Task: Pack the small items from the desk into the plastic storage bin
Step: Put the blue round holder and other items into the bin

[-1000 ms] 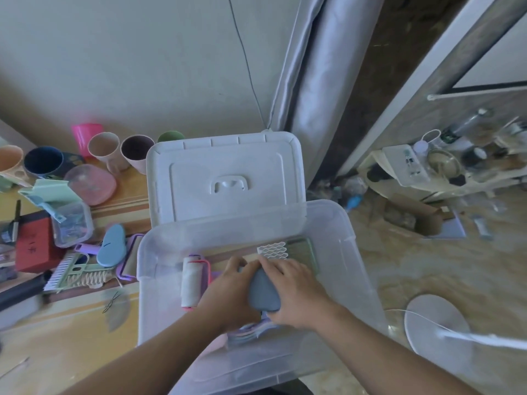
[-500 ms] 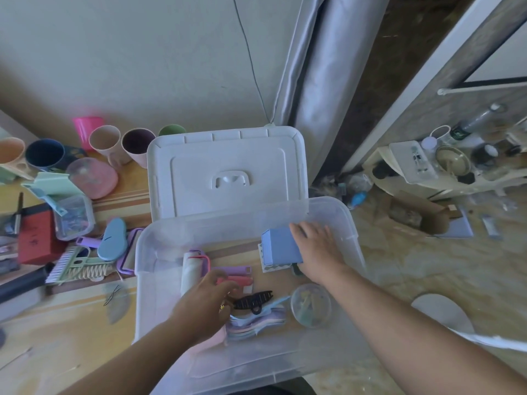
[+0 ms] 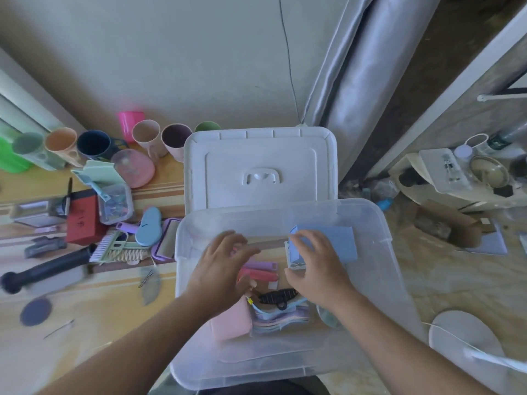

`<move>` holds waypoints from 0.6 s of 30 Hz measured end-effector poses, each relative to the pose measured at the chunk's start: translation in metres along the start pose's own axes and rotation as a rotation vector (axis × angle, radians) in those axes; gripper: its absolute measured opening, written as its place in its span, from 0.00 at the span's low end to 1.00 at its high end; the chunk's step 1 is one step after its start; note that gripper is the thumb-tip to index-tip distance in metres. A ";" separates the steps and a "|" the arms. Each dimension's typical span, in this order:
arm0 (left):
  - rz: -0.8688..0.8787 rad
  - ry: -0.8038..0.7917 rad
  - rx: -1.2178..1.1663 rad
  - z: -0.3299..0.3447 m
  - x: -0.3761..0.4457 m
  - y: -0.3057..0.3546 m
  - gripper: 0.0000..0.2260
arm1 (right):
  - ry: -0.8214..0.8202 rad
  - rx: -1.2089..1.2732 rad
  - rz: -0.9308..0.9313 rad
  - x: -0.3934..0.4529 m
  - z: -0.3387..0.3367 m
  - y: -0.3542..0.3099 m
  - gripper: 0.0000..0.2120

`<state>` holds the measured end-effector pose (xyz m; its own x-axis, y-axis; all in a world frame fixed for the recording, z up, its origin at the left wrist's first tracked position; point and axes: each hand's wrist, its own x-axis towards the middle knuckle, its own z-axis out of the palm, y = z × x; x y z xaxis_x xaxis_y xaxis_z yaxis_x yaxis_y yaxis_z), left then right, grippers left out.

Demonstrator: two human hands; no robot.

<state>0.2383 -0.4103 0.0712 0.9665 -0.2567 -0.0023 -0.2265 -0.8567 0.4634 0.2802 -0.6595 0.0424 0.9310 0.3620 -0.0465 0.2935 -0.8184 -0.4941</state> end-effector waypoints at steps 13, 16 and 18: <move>-0.571 0.136 0.073 -0.091 -0.109 -0.219 0.19 | 0.064 0.147 -0.408 0.126 0.074 -0.247 0.24; -0.673 0.024 0.048 -0.090 -0.142 -0.271 0.21 | -0.152 0.039 -0.302 0.155 0.125 -0.288 0.27; -0.706 -0.006 0.020 -0.092 -0.157 -0.298 0.22 | -0.306 -0.082 -0.193 0.174 0.160 -0.300 0.30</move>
<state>0.1657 -0.0735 0.0145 0.8826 0.3608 -0.3013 0.4520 -0.8276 0.3329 0.3198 -0.2792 0.0436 0.7526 0.6198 -0.2224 0.4855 -0.7505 -0.4484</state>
